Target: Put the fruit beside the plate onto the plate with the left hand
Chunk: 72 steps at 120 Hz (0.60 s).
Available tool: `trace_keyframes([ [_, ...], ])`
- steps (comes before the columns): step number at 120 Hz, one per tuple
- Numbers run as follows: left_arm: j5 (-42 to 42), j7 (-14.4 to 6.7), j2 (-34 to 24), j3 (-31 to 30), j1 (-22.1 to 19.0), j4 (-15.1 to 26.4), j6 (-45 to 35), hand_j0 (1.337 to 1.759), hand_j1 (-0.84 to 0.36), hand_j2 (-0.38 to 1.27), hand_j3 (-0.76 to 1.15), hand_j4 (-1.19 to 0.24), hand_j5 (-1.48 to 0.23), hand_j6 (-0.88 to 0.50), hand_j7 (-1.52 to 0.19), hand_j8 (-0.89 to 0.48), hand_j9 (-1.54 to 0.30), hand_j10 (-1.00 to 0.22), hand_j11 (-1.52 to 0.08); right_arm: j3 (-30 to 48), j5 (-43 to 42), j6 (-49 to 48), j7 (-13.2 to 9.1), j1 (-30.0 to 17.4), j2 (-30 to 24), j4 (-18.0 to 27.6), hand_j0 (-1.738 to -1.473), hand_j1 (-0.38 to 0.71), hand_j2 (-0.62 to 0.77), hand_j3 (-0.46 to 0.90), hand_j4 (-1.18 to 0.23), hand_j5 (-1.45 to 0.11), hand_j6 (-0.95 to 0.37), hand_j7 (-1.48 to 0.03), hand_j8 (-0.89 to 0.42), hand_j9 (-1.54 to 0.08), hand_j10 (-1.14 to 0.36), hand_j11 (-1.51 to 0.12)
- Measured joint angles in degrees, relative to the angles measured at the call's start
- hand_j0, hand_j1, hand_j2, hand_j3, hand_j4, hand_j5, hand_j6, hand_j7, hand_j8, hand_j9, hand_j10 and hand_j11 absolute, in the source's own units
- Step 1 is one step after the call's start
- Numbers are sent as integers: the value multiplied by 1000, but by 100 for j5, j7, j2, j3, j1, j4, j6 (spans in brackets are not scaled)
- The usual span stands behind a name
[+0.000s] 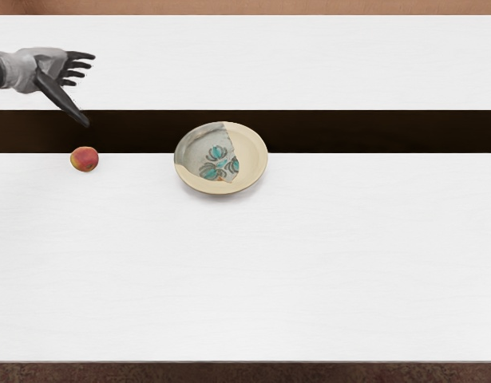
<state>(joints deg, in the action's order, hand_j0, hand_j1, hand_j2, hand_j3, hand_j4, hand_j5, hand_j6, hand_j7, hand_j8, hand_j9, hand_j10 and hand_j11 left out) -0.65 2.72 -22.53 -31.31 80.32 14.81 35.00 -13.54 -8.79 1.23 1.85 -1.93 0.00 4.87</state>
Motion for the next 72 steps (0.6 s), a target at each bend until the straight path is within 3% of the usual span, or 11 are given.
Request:
trace_keyframes([
  [17,132,-37,-128,-915,462,1261,-489,1658,313,7,0,-33,-40,-34,-40,-33,-40,-32,-40,0,0,0,0,0,0,-1,-1658,-349,0,0,0,0,-1,0,0,0,0,0],
  [27,322,-51,-120,-1223,511,1694,-978,1658,310,7,0,-35,-43,-35,-43,-35,-42,-34,-42,0,0,0,0,0,0,-1,-1658,-349,0,0,0,0,-1,0,0,0,0,0],
  [44,622,-207,-114,-1417,569,1945,-1561,1658,308,7,0,-37,-45,-38,-45,-37,-45,-36,-45,0,0,0,0,0,0,-1,-1658,-349,0,0,0,0,-1,0,0,0,0,0],
  [72,1081,-393,47,-1585,501,1946,-2353,1658,306,8,0,-38,-47,-39,-47,-38,-47,-38,-47,0,0,0,1,0,0,1,-1658,-349,0,0,0,0,0,0,0,0,0,0],
])
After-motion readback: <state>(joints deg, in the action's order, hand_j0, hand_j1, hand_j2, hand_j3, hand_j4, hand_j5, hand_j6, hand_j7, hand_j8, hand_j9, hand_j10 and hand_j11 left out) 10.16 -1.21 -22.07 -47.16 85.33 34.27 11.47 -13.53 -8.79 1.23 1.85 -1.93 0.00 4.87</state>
